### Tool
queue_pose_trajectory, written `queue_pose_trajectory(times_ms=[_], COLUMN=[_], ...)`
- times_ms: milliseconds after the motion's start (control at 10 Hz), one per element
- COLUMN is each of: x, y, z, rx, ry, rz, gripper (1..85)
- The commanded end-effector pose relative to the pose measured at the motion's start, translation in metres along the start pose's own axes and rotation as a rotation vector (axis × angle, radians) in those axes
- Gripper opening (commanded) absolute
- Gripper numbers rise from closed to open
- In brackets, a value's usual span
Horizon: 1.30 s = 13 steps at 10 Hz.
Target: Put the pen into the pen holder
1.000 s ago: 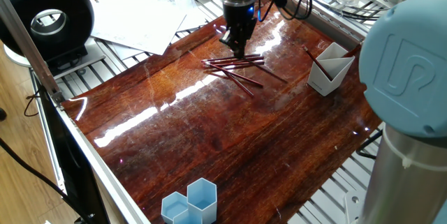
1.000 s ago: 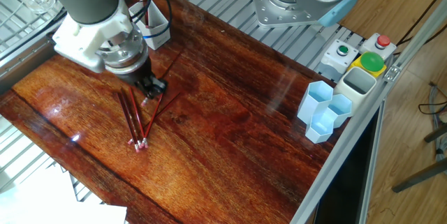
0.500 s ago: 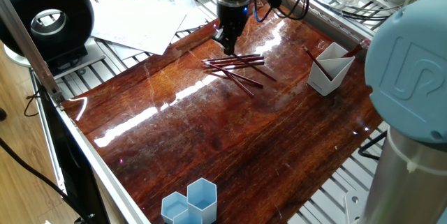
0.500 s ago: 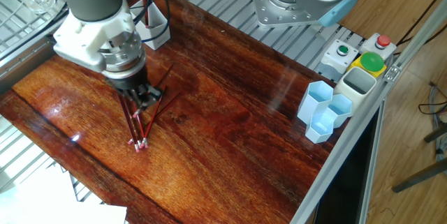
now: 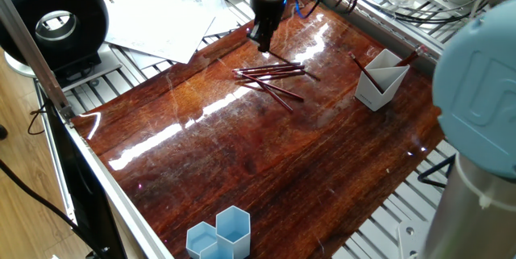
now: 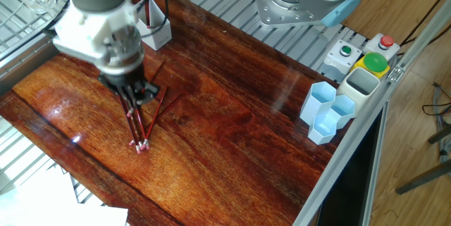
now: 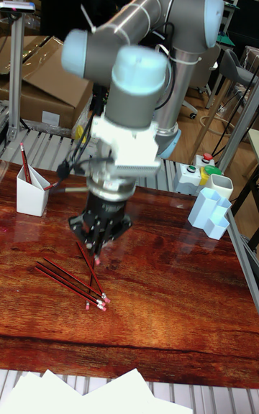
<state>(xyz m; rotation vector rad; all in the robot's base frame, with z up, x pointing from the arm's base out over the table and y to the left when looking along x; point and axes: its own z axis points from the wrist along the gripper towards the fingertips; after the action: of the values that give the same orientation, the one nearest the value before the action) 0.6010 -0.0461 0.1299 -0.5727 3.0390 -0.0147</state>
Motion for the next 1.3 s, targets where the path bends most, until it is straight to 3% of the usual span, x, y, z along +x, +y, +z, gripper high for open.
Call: queue_pose_trajectory(times_ms=[0,200,300,500,700,900,1200], x=[0.030,0.054,0.058,0.049,0.041,0.025,0.018], y=[-0.020,-0.045,-0.050,-0.046,-0.049,-0.050,-0.068], z=[-0.052,-0.064,-0.068,-0.066,-0.065,-0.062,-0.063], rx=[0.003,-0.011,-0.006,-0.024,-0.007,0.001,0.069], ry=[0.011,-0.004,0.000,-0.014,0.000,-0.036,-0.061], rz=[-0.126,-0.193,-0.193,-0.155,-0.136,-0.122,-0.061], gripper=[1.0,1.0,1.0,1.0,1.0,1.0,1.0])
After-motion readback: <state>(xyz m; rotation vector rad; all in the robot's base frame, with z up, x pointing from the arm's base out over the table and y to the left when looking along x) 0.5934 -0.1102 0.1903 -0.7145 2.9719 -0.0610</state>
